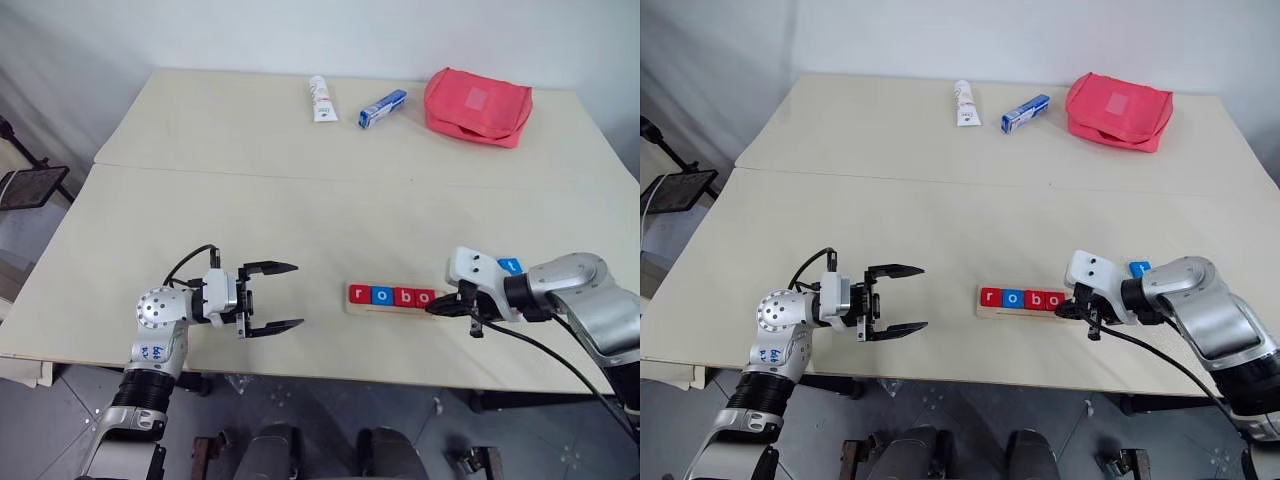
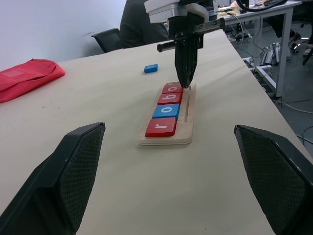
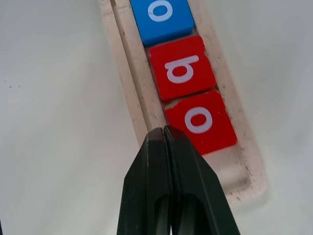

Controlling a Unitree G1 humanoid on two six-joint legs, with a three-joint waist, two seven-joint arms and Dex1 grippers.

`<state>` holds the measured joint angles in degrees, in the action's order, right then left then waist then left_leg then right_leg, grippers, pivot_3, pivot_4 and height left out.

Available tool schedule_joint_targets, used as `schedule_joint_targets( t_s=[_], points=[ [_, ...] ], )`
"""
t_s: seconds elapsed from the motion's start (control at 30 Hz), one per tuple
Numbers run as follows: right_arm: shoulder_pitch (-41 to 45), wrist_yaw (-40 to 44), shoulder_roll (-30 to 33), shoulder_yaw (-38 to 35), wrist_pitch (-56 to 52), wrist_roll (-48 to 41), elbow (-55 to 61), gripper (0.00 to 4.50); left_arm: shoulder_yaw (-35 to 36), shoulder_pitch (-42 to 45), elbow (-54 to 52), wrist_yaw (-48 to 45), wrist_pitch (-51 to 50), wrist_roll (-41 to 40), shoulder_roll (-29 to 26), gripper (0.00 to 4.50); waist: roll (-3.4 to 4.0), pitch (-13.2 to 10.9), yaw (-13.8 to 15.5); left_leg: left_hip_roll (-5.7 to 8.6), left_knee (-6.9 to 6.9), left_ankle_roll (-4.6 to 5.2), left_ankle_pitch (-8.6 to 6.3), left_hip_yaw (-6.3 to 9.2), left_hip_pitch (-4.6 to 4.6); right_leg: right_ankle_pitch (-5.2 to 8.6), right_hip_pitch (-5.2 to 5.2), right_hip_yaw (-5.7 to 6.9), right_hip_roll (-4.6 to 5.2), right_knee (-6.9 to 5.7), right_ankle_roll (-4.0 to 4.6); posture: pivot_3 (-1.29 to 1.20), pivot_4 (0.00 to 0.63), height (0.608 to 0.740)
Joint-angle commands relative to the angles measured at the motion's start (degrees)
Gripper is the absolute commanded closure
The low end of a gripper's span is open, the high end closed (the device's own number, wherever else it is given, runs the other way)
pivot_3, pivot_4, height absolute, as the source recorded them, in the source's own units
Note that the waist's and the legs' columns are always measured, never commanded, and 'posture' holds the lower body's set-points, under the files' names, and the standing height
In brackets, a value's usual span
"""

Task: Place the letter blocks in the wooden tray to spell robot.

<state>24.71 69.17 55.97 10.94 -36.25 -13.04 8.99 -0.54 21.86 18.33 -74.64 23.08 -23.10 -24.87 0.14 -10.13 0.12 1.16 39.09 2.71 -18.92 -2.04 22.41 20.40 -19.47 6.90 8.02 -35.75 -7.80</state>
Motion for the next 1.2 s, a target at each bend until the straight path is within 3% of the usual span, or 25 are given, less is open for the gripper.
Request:
schedule_joint_targets(
  t_s=[0.03, 0.3, 1.2],
  points=[
    [0.2, 0.1, 1.4, -3.2, -1.3, -1.8, 3.4, 4.48, 0.2, -0.6, -2.0, 0.1, 0.4, -0.5, -0.1, 0.0, 0.0, 0.0, 0.0, 0.0, 0.0, 0.0, 0.0, 0.0, 0.0, 0.0, 0.0, 0.0, 0.0, 0.0, 0.0, 0.0, 0.15, 0.74],
    [-2.6, -2.4, 4.0, -6.8, -0.6, -0.6, 1.2, 4.48, 0.1, -0.1, -1.2, -0.3, 0.6, -0.5, 0.2, 0.0, 0.0, 0.0, 0.2, 0.01, 0.0, 0.0, 0.0, 0.01, 0.0, 0.0, 0.01, 0.0, 0.01, 0.0, 0.0, 0.0, 0.15, 0.74],
    [-0.8, -5.5, -3.1, -4.0, 0.2, 0.4, -3.1, 4.48, 0.4, -0.5, -1.8, -0.1, 0.1, -0.5, -0.3, 0.0, 0.0, 0.0, 0.0, 0.0, 0.0, 0.0, 0.0, -0.02, 0.0, 0.0, 0.0, 0.02, 0.0, 0.0, 0.0, 0.0, 0.15, 0.74]
  ],
)
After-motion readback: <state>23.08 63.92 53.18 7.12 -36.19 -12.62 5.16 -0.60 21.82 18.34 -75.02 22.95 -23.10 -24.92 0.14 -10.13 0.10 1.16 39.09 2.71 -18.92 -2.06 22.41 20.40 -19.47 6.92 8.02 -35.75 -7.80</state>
